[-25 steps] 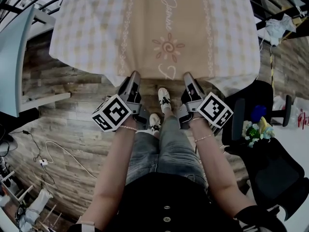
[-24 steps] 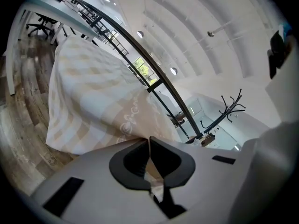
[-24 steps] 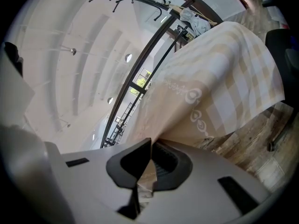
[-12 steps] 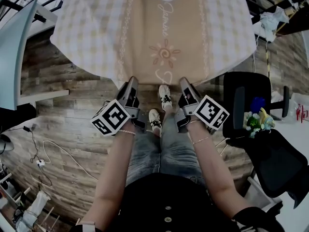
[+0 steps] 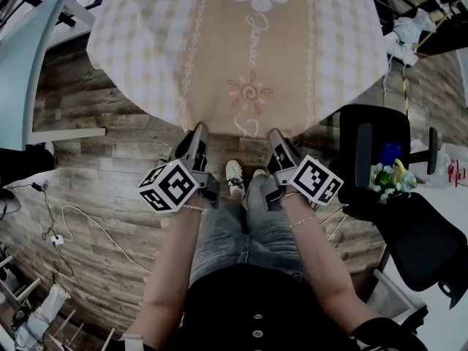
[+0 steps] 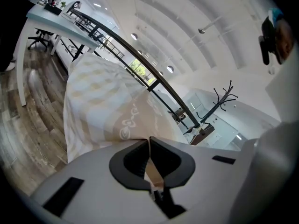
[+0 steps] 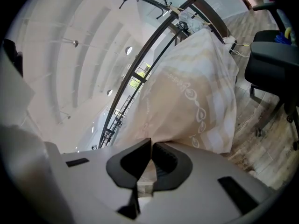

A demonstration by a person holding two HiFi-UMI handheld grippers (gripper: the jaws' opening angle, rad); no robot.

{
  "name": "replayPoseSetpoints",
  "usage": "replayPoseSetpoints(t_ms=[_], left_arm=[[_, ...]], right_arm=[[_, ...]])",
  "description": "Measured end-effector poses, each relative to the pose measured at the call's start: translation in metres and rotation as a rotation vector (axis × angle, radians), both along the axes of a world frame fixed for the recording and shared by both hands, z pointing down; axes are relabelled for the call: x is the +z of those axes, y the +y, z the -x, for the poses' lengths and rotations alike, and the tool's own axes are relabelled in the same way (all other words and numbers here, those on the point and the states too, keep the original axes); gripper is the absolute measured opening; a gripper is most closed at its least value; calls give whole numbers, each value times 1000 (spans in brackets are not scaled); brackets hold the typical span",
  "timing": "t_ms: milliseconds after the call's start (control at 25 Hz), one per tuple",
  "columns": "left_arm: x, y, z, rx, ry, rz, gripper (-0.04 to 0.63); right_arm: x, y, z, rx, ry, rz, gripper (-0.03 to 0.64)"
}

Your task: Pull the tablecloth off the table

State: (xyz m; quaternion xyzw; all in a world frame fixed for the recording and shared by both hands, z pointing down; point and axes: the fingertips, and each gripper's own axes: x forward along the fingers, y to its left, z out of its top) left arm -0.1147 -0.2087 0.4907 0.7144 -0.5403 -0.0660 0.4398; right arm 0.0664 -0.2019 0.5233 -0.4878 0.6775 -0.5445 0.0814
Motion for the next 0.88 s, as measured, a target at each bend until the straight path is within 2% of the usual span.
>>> replayPoseSetpoints(t_ms=[160, 240, 440, 880], left_arm=[[-9, -47, 11, -28, -10, 19, 17], [-14, -53, 17, -46, -10, 20, 17], [-27, -30, 10, -68, -8, 30, 17], [-54, 23, -16, -76, -27, -28, 17]], right_arm=[[-13, -52, 12, -58, 20, 21, 28], [-20, -60, 18, -85, 30, 15, 28], [-35, -39, 11, -117, 40, 14, 28], [-58, 6, -14, -145, 18, -37, 28]])
